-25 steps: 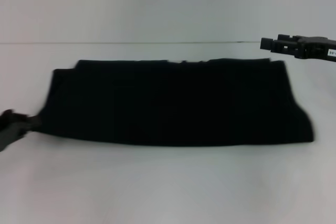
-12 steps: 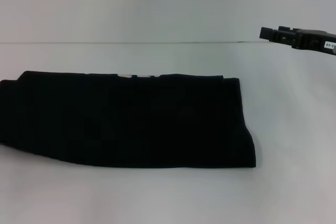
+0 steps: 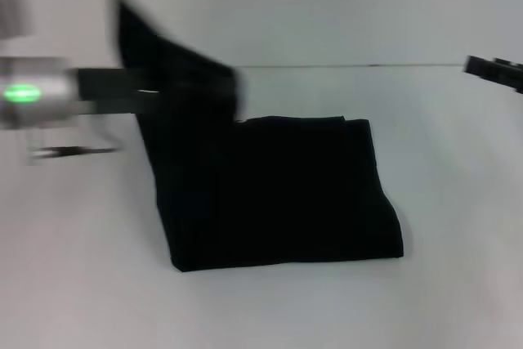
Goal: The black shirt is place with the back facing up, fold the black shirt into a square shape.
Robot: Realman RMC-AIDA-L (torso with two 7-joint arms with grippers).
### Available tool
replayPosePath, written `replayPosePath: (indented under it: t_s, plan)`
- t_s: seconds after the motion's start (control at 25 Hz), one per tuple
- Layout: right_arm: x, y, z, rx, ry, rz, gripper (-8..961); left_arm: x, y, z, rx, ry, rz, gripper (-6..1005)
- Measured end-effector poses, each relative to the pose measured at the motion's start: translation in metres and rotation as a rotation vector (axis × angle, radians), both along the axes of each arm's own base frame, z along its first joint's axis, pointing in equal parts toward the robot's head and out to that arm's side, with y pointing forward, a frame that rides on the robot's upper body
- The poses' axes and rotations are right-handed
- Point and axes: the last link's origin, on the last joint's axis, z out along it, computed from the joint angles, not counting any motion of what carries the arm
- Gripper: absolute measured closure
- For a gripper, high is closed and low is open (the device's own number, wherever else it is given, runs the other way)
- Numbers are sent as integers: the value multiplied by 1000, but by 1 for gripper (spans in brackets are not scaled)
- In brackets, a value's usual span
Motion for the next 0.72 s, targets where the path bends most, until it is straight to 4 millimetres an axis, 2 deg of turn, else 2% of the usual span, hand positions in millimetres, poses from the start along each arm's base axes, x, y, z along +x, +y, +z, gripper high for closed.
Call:
replayPosePath:
  t_s: [0.12, 0.24, 0.32, 0.4, 0.52, 0.72]
  plan:
    - [13, -10, 13, 19, -6, -12, 162, 43, 2, -58, -72, 45, -90, 897]
    - [22, -15, 23, 34, -23, -27, 162, 65, -5, -106, -99, 96, -134, 892]
    - [25, -17, 27, 38, -31, -32, 162, 68, -6, -129, -85, 113, -124, 889]
    - [27, -17, 30, 40, -42, -35, 163, 59, -15, -156, -80, 97, -51, 886]
    - [30, -17, 32, 37, -61, -39, 163, 49, -28, -172, -14, 23, -15, 880]
    - [28, -15, 30, 11, -78, -44, 163, 48, -46, -171, 12, -102, -45, 872]
